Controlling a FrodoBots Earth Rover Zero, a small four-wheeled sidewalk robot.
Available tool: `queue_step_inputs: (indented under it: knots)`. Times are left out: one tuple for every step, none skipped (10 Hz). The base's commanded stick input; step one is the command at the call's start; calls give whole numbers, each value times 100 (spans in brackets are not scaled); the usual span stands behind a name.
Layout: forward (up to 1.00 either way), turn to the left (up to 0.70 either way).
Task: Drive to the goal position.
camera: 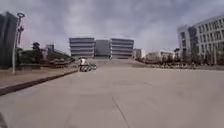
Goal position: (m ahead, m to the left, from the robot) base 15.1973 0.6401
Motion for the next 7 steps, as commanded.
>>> queue_step_inputs:
  knots:
    - [100,0]
    - [100,0]
    - [100,0]
    - [100,0]
    - [100,0]
    - [100,0]
    - [100,0]
